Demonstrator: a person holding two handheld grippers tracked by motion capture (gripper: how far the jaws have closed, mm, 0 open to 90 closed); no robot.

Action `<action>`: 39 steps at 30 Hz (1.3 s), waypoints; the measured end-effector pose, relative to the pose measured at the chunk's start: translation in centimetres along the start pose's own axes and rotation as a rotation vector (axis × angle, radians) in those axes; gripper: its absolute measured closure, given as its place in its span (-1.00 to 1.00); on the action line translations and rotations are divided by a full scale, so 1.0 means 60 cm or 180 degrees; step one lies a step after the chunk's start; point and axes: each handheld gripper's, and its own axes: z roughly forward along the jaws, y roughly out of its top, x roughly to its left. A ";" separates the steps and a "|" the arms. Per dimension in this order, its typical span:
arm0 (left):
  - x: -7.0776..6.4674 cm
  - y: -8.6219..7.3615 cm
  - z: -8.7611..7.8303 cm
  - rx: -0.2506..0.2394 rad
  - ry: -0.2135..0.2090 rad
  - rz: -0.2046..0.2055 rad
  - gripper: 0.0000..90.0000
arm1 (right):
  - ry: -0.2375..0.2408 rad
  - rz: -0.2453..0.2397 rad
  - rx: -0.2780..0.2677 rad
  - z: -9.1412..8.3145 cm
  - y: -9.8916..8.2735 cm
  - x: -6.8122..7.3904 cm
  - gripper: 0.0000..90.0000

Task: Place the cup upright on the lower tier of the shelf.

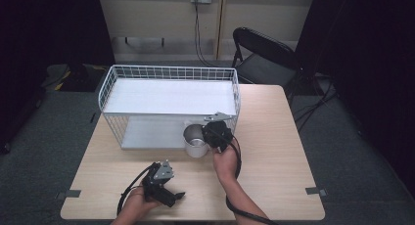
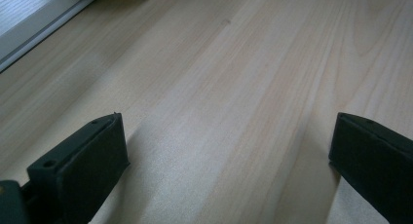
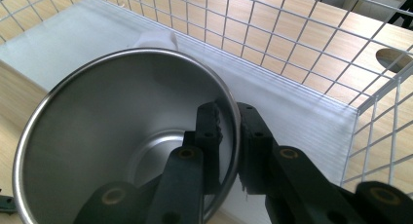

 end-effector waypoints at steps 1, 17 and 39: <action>0.000 0.000 0.000 -0.0001 -0.0001 -0.0001 -1.00 | 0.0009 0.0025 -0.0007 0.001 0.000 -0.001 0.80; 0.000 0.000 0.000 0.0000 -0.0003 -0.0001 -1.00 | -0.0023 0.0142 -0.0074 0.009 0.004 -0.005 0.76; 0.000 0.000 0.000 0.0000 -0.0001 -0.0002 -1.00 | 0.0205 0.0123 -0.0138 -0.052 -0.003 -0.011 -0.10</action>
